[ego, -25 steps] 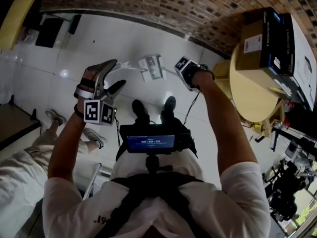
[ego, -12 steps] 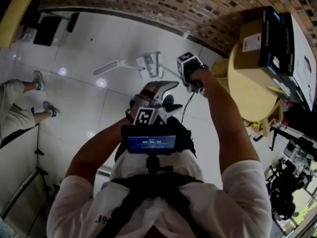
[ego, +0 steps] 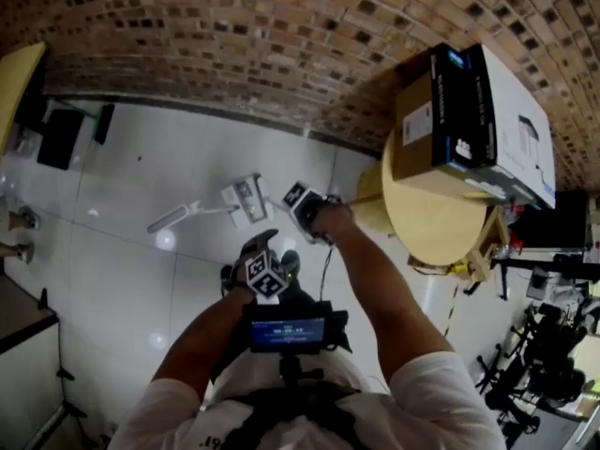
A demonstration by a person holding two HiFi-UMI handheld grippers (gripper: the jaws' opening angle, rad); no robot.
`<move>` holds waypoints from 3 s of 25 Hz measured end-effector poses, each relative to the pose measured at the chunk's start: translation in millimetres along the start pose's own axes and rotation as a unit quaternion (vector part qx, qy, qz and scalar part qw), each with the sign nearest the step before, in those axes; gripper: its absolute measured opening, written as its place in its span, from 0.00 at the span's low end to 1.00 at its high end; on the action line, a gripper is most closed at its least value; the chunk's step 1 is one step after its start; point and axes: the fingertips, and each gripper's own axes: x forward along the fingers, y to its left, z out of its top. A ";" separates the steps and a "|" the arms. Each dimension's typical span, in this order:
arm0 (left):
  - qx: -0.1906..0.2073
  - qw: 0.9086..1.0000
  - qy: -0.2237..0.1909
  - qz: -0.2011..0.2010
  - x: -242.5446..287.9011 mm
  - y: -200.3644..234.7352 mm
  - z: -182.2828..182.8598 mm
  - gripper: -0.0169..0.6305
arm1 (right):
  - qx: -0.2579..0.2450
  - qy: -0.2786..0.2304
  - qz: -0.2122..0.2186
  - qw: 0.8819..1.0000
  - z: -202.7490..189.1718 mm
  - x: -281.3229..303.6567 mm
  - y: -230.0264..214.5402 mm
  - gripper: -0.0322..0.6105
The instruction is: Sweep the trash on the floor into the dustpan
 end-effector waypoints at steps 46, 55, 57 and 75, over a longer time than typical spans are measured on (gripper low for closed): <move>0.218 0.975 -0.031 0.002 98.3 38.4 56.0 0.14 | -0.011 -0.603 0.169 0.780 42.1 -218.9 -51.8 0.14; 0.123 0.991 -0.021 0.055 89.8 108.8 45.8 0.14 | -0.143 -0.691 0.007 0.709 -33.7 -212.7 -40.9 0.42; 0.103 0.993 -0.017 0.061 84.8 125.6 43.9 0.14 | -0.182 -0.672 -0.037 0.717 -23.5 -188.0 -16.4 0.42; 0.067 0.994 0.045 0.070 44.5 144.6 19.4 0.17 | -0.267 -0.675 -0.049 0.686 40.4 -214.8 77.0 0.21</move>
